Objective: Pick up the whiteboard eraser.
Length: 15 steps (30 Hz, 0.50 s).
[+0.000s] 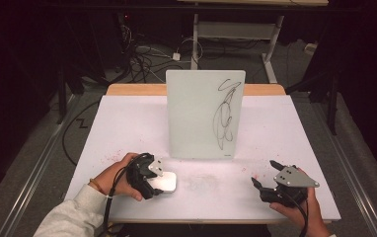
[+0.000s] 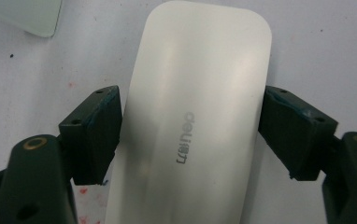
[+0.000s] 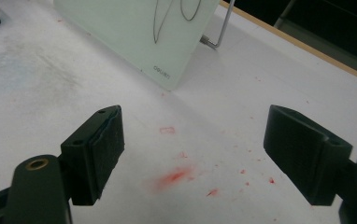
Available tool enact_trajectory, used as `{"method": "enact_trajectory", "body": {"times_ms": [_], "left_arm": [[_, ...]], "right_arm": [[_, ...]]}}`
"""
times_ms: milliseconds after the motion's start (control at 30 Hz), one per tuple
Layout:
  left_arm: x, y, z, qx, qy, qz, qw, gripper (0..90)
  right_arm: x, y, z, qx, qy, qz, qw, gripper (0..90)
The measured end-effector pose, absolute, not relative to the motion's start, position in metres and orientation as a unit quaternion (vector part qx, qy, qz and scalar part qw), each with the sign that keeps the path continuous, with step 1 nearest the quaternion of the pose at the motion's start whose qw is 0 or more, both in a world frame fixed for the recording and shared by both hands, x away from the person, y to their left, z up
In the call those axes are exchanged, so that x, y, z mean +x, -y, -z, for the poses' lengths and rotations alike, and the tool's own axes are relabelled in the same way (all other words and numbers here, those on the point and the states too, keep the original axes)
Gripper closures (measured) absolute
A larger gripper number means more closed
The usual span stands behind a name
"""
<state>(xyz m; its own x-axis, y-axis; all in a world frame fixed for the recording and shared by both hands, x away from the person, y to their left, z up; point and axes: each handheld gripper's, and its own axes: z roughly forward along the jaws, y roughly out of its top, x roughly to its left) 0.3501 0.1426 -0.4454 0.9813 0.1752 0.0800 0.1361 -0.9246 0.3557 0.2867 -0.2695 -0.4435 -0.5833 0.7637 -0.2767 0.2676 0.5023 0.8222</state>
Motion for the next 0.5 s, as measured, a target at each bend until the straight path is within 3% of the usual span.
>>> {"method": "enact_trajectory", "body": {"times_ms": [500], "left_arm": [[0.3521, -0.1437, 0.4466, 0.98, -0.065, -0.056, 0.177, 26.9]], "right_arm": [[0.2872, 0.2682, 0.4462, 0.311, -0.809, -0.384, 0.319, 23.7]]}}
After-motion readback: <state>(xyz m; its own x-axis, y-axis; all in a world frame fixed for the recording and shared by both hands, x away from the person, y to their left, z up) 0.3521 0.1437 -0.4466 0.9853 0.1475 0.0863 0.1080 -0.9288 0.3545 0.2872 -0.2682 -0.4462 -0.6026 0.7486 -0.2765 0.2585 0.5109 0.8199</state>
